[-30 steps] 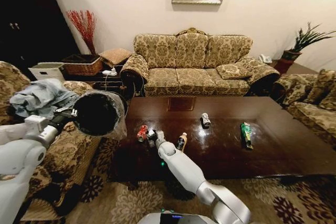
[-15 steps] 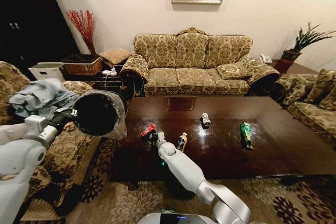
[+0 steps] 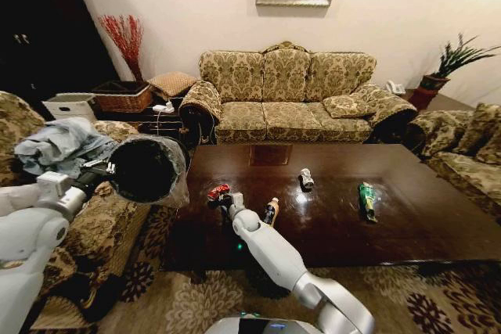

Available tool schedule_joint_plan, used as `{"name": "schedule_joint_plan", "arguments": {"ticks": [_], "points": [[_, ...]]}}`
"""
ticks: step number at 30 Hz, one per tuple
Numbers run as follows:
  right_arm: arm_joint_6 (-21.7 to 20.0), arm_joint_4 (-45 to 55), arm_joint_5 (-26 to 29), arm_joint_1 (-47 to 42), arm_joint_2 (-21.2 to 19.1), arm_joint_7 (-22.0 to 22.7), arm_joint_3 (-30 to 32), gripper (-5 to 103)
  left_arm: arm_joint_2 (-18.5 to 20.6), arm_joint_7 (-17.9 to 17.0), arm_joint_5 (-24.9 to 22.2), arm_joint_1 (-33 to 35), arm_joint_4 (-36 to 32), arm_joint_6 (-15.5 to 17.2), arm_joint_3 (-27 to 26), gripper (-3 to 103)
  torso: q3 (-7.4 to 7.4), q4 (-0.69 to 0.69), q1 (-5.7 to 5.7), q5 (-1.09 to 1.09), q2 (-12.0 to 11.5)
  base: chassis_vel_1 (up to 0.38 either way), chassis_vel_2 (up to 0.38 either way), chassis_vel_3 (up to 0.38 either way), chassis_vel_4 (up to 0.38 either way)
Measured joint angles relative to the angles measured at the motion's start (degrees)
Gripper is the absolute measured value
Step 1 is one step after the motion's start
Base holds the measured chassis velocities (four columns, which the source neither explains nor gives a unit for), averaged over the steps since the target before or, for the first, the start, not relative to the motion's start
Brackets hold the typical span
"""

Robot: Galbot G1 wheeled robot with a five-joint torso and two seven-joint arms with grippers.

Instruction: Move to the front of the table and place the trash on the table into the trash bin.

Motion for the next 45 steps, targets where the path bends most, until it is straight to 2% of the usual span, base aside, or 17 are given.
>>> {"name": "schedule_joint_plan", "arguments": {"ticks": [2, 4, 6, 8, 11, 13, 14, 15, 16, 17, 20, 23, 31, 33, 38, 42, 45], "points": [[0.3, 0.4, -0.8, -0.3, 0.0, -0.5, 0.0, 28, 0.0, 0.0, 0.0, 0.0, 0.0, 0.0, 0.0, 0, 0.0, 0.0, 0.0, 0.0, 0.0, 0.0, 0.0, 0.0, 0.0], [0.7, 0.2, -1.9, -0.4, 0.0, -0.9, 0.1, 28, 0.0, 0.0, 0.0, 0.0, 0.0, 0.0, 0.0, 0, 0.0, 0.0, 0.0, 0.0, 0.0, 0.0, 0.0, 0.0, 0.0], [1.8, -1.0, -3.9, -0.4, 0.0, -1.2, 0.3, 39, 0.0, 0.0, 0.0, 0.0, 0.0, 0.0, 0.0, 0, 0.0, 0.0, 0.0, 0.0, 0.0, 0.0, 0.0, 0.0, 0.0], [1.9, -1.2, -3.7, -0.5, 0.0, -0.7, 0.3, 44, 0.0, 0.0, 0.0, 0.0, 0.0, 0.0, 0.0, 0, 0.0, 0.0, 0.0, 0.0, 0.0, 0.0, 0.0, 0.0, 0.0], [0.6, -0.7, 0.8, -1.5, 0.0, 3.8, -0.1, 61, 0.0, 0.0, 0.0, 0.0, 0.0, 0.0, 0.0, 0, 0.0, 0.0, 0.0, 0.0, 0.0, 0.0, 0.0, 0.0, 0.0], [0.0, -0.6, 2.4, -1.7, 0.0, 5.2, -0.2, 61, 0.0, 0.0, 0.0, 0.0, 0.0, 0.0, 0.0, 0, 0.0, -0.01, 0.0, 0.0, 0.0, 0.0, 0.0, 0.0, 0.0], [-0.4, -0.7, 3.3, -1.8, 0.0, 6.3, -0.4, 71, 0.0, 0.0, 0.0, 0.0, 0.0, 0.0, 0.0, 0, 0.0, 0.0, 0.0, 0.0, 0.0, 0.0, 0.0, 0.0, 0.0], [-0.5, -1.2, 3.4, -1.9, 0.0, 6.7, -0.5, 71, 0.0, 0.0, 0.0, 0.0, 0.0, 0.0, 0.0, 0, 0.0, 0.0, 0.0, 0.0, 0.0, 0.0, 0.0, 0.0, 0.0], [-0.4, -1.8, 3.2, -1.8, 0.0, 6.8, -0.5, 77, 0.0, 0.0, 0.0, 0.0, 0.0, 0.0, 0.0, 0, -0.01, 0.0, 0.0, 0.01, 0.0, 0.0, 0.0, 0.0, 0.0], [-0.4, -1.8, 3.2, -1.8, 0.0, 6.8, -0.5, 77, 0.0, 0.0, 0.0, 0.0, 0.0, 0.0, 0.0, 0, -0.01, 0.0, 0.0, 0.01, 0.0, 0.0, 0.0, 0.0, 0.0], [0.0, -3.9, 2.5, -1.1, 0.1, 5.8, -0.5, 93, 0.0, 0.0, 0.0, 0.0, 0.0, 0.0, 0.0, 0, -0.02, 0.01, -0.01, 0.03, 0.0, 0.0, 0.0, 0.0, 0.0], [0.2, -4.7, 2.1, -0.8, 0.1, 5.4, -0.2, 99, 0.0, 0.0, 0.0, 0.0, 0.0, 0.0, 0.0, 0, -0.03, 0.01, -0.02, 0.03, 0.0, 0.0, 0.0, 0.0, 0.0], [0.1, -5.0, 1.7, -0.7, 0.1, 4.9, -0.1, 101, 0.0, 0.0, 0.0, 0.0, 0.0, 0.0, 0.0, 0, -0.01, -0.02, -0.01, 0.0, 0.0, 0.0, 0.0, 0.0, 0.0], [-0.2, -4.8, 1.6, -0.9, 0.0, 4.4, 0.1, 94, 0.0, 0.0, 0.0, 0.0, 0.0, 0.0, 0.0, 0, -0.01, -0.04, -0.01, -0.02, 0.0, 0.0, 0.0, 0.0, 0.0], [-0.4, -4.4, 1.5, -1.2, 0.0, 4.2, 0.2, 87, 0.0, 0.0, 0.0, 0.0, 0.0, 0.0, 0.0, 0, 0.0, -0.05, 0.0, -0.02, 0.0, 0.0, 0.0, 0.0, 0.0], [-0.5, -4.0, 1.4, -1.4, 0.0, 4.2, 0.3, 71, 0.0, 0.0, 0.0, 0.0, 0.0, 0.0, 0.0, 0, 0.0, -0.03, 0.0, -0.02, 0.0, 0.0, 0.0, 0.0, 0.0], [-0.8, -3.4, 1.5, -1.6, 0.0, 4.1, 0.3, 71, 0.0, 0.0, 0.0, 0.0, 0.0, 0.0, 0.0, 0, 0.01, 0.02, 0.01, 0.02, 0.0, 0.0, 0.0, 0.0, 0.0]]}}
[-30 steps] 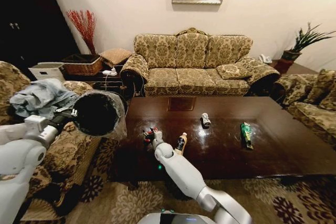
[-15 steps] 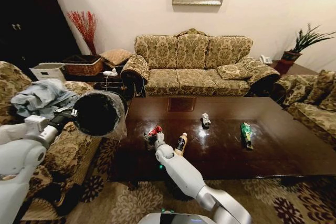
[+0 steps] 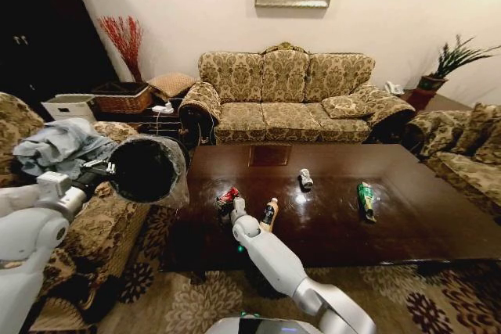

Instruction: Move to the front of the table and place the trash on the table into the trash bin.

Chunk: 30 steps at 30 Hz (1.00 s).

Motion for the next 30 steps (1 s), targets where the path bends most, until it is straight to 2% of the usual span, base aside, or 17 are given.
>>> {"name": "schedule_joint_plan", "arguments": {"ticks": [1, 5, 12, 15, 18, 21, 24, 25, 27, 28, 29, 30], "points": [[-0.1, 0.2, 0.0, -0.1, 0.0, 0.0, 0.1, 64, 0.0, 0.0, 0.0, 0.0, 0.0, 0.0, 0.0, 0, 0.0, 0.0, 0.0, 0.0, 0.0, 0.0, 0.0, 0.0, 0.0], [-0.1, 0.8, -0.5, -0.3, 0.0, -0.2, 0.4, 58, 0.0, 0.0, 0.0, 0.0, 0.0, 0.0, 0.0, 0, 0.01, 0.0, 0.0, -0.02, 0.0, 0.0, 0.0, 0.0, 0.0], [0.1, 4.1, -1.2, -0.9, 0.0, -0.2, 0.8, 35, 0.0, 0.0, 0.0, 0.0, 0.0, 0.0, 0.0, 0, 0.0, -0.01, 0.0, -0.02, 0.0, 0.0, 0.0, 0.0, 0.0], [0.3, 5.8, -1.6, -1.3, 0.0, -0.2, 1.1, 31, 0.0, 0.0, 0.0, 0.0, 0.0, 0.0, 0.0, 0, 0.0, -0.02, 0.0, -0.02, 0.0, 0.0, 0.0, 0.0, 0.0], [0.4, 9.4, -2.4, -1.8, 0.0, 0.0, 1.4, 19, 0.0, 0.0, 0.0, 0.0, 0.0, 0.0, 0.0, 0, -0.01, -0.03, 0.0, -0.02, 0.0, 0.0, 0.0, 0.0, 0.0], [0.3, 10.8, -2.7, -2.2, 0.0, -0.3, 1.2, 15, 0.0, 0.0, 0.0, 0.0, 0.0, 0.0, 0.0, 0, -0.01, -0.02, 0.0, -0.02, 0.0, 0.0, 0.0, 0.0, 0.0], [1.8, 11.9, -2.1, -4.4, 0.0, -0.2, 1.0, 3, 0.0, 0.0, 0.0, 0.0, 0.0, 0.0, 0.0, 0, -0.01, -0.02, 0.0, -0.02, 0.0, 0.0, 0.0, 0.0, 0.0], [1.8, 11.9, -2.1, -4.4, 0.0, -0.2, 1.0, 3, 0.0, 0.0, 0.0, 0.0, 0.0, 0.0, 0.0, 0, -0.01, -0.02, 0.0, -0.02, 0.0, 0.0, 0.0, 0.0, 0.0], [2.8, 12.7, 0.4, -6.2, 0.0, 2.7, 1.2, 0, 0.0, 0.0, 0.0, 0.0, 0.0, 0.0, 0.0, 0, -0.01, -0.02, -0.01, -0.02, 0.0, 0.0, 0.0, 0.0, 0.0], [3.7, 13.8, 2.0, -7.7, 0.0, 6.0, 1.4, 11, 0.0, 0.0, 0.0, 0.0, 0.0, 0.0, 0.0, 0, -0.02, -0.02, -0.01, -0.02, 0.0, 0.0, 0.0, 0.0, 0.0], [3.7, 13.8, 2.0, -7.7, 0.0, 6.0, 1.4, 11, 0.0, 0.0, 0.0, 0.0, 0.0, 0.0, 0.0, 0, -0.02, -0.02, -0.01, -0.02, 0.0, 0.0, 0.0, 0.0, 0.0], [4.3, 14.9, 2.6, -9.2, 0.0, 8.6, 1.6, 11, 0.0, 0.0, 0.0, 0.0, 0.0, 0.0, 0.0, 0, -0.01, -0.03, -0.01, -0.02, 0.0, 0.0, 0.0, 0.0, 0.0]]}}
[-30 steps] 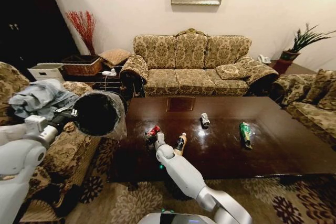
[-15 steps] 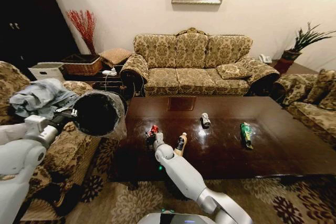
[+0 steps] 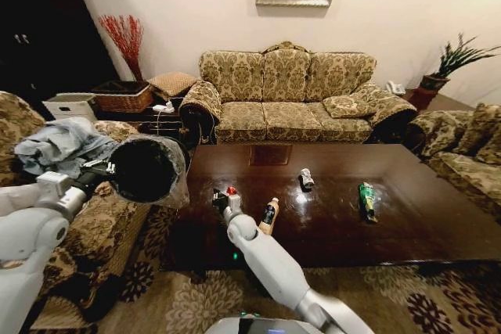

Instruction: Move to the front of the table and place the trash on the table into the trash bin.

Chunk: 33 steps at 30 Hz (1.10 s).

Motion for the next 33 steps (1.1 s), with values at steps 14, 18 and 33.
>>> {"name": "schedule_joint_plan", "arguments": {"ticks": [14, 18, 33], "points": [[-0.2, -0.8, 3.8, -0.2, 0.0, 7.5, 3.9, 65, 0.0, 0.0, 0.0, 0.0, 0.0, 0.0, 0.0, 0, 0.0, 0.0, 0.0, 0.0, 0.0, 0.0, 0.0, 0.0, 0.0], [-1.4, -2.9, 6.4, 1.7, 0.0, 6.4, 4.7, 82, 0.0, 0.0, 0.0, 0.0, 0.0, 0.0, 0.0, 0, 0.0, 0.0, 0.0, 0.0, 0.0, 0.0, 0.0, 0.0, 0.0], [-3.1, -12.8, 10.6, 8.6, 0.0, 2.8, 4.8, 100, 0.0, 0.0, 0.0, 0.0, 0.0, 0.0, 0.0, 0, 0.0, 0.0, 0.0, 0.0, 0.0, 0.0, 0.0, 0.0, 0.0]]}}
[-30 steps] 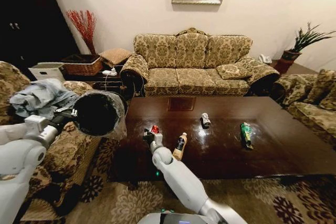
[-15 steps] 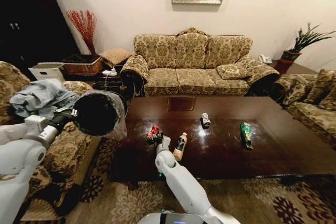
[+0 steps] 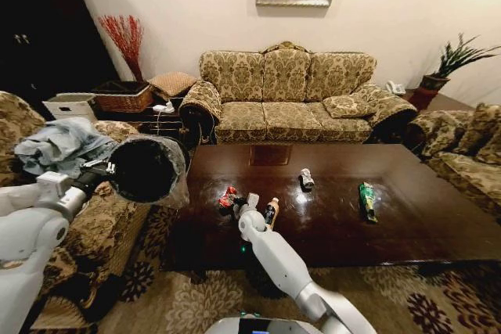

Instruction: Move to the front of the table and place the trash on the table into the trash bin.

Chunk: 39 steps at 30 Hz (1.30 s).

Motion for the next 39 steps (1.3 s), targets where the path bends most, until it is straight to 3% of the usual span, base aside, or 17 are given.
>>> {"name": "schedule_joint_plan", "arguments": {"ticks": [15, 16, 22, 35, 39], "points": [[0.2, -4.8, -1.9, 3.3, 0.0, -1.8, -2.9, 101, 0.0, 0.0, 0.0, 0.0, 0.0, 0.0, 0.0, 0, 0.0, 0.0, 0.0, 0.0, 0.0, 0.0, 0.0, 0.0, 0.0], [0.1, -5.5, -1.9, 3.8, 0.0, -2.6, -3.0, 94, 0.0, 0.0, 0.0, 0.0, 0.0, 0.0, 0.0, 0, 0.0, 0.0, 0.0, 0.0, 0.0, 0.0, 0.0, 0.0, 0.0], [-0.5, -6.6, -1.9, 4.8, 0.0, -4.1, -3.7, 83, 0.0, 0.0, 0.0, 0.0, 0.0, 0.0, 0.0, 0, 0.0, 0.0, 0.0, 0.0, 0.0, 0.0, 0.0, 0.0, 0.0], [-0.4, -7.3, -3.4, 4.9, 0.0, -6.7, -5.0, 44, 0.0, 0.0, 0.0, 0.0, 0.0, 0.0, 0.0, 0, -0.02, 0.01, -0.01, 0.0, 0.0, 0.0, 0.0, 0.0, 0.0], [-0.3, -7.3, -3.7, 4.8, 0.0, -6.7, -5.0, 39, 0.0, 0.0, 0.0, 0.0, 0.0, 0.0, 0.0, 0, -0.01, 0.0, -0.01, 0.0, 0.0, 0.0, 0.0, 0.0, 0.0]]}}
